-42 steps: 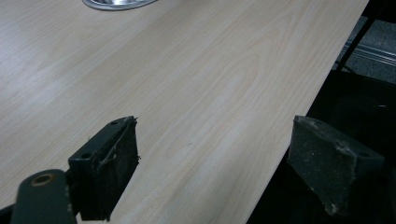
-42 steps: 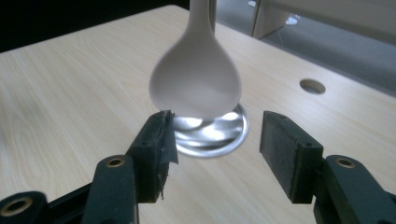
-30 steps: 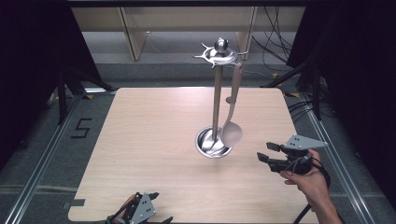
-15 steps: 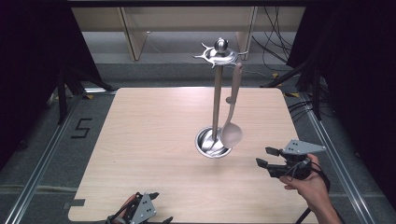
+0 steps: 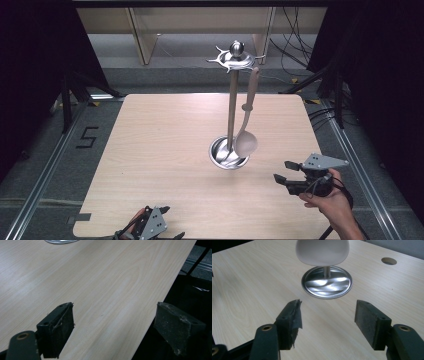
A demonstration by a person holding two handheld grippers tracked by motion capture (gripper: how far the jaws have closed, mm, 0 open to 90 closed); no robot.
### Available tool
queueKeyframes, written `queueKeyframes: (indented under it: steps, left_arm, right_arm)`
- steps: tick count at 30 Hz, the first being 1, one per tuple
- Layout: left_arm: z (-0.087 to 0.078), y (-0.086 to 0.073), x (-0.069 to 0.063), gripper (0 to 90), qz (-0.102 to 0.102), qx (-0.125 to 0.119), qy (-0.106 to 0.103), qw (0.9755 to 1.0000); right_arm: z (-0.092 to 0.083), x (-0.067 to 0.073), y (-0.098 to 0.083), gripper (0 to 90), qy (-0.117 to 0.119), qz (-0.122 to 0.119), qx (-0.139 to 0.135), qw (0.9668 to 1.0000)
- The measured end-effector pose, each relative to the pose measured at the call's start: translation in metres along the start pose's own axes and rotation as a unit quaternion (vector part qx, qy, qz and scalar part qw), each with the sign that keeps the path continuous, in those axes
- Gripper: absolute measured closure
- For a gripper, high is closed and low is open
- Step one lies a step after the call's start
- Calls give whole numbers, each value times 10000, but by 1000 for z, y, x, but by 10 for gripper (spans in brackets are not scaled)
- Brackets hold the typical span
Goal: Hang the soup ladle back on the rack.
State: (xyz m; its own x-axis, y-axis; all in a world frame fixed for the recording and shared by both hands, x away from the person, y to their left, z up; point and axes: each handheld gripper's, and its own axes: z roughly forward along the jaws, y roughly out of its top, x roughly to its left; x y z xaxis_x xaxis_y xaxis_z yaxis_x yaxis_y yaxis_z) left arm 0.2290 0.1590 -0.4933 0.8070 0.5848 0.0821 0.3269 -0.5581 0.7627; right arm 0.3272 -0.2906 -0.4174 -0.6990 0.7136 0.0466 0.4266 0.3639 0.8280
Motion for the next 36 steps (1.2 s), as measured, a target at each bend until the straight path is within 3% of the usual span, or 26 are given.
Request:
queueKeyframes:
  steps: [3, 8, 12, 13, 15, 17, 20, 21, 23, 24, 25, 26, 29, 31, 36]
  left_arm:
    - [1, 0, -1, 152, 0, -70, 93, 9999]
    - [0, 0, 0, 151, -29, -10, -26, 10000]
    - [1, 0, 0, 151, 9, -67, 88, 9999]
    - [1, 0, 0, 151, -5, -82, 85, 9999]
    - [0, 0, -1, 151, -17, -77, 53, 10000]
    - [1, 0, -1, 151, -34, -82, 43, 10000]
    - [1, 0, 0, 151, 11, -80, 59, 10000]
    - [1, 0, 0, 151, 13, -75, 61, 10000]
    - [1, 0, 0, 151, -8, -81, 53, 10000]
    - [1, 0, 0, 151, 12, -74, 62, 10000]
    - [1, 0, 0, 151, 6, -77, 61, 10000]
    - [1, 0, 0, 151, 1, -81, 65, 9999]
    - [1, 0, -1, 151, -51, -144, 2, 9999]
    - [-1, 0, 0, 151, -35, -75, -37, 10000]
    - [1, 0, -1, 151, -43, -193, -3, 9998]
  right_arm:
    - [1, 0, -1, 356, -15, -164, -5, 9999]
    - [1, 4, -3, 335, -17, -71, 39, 10000]
    - [3, 5, -6, 331, -53, -190, -19, 9998]
    - [3, 7, -7, 330, -5, -74, 37, 10000]
    - [5, 7, -9, 330, -17, -152, 47, 9999]
    - [7, 9, -12, 330, 12, -38, 112, 9999]
    - [8, 9, -15, 329, 57, -74, 113, 9999]
    - [8, 11, -16, 329, 31, 31, 145, 9999]
    - [9, 8, -17, 328, 39, -105, 160, 9998]
    - [9, 11, -19, 328, 89, 50, 175, 9998]
    - [9, 9, -20, 327, 40, -71, 171, 9998]
    - [9, 10, -21, 327, 48, 19, 205, 9998]
    - [9, 9, -23, 327, 48, -79, 191, 9998]
    - [9, 11, -25, 326, 70, 54, 257, 9996]
    - [9, 10, -28, 326, 37, -14, 225, 9997]
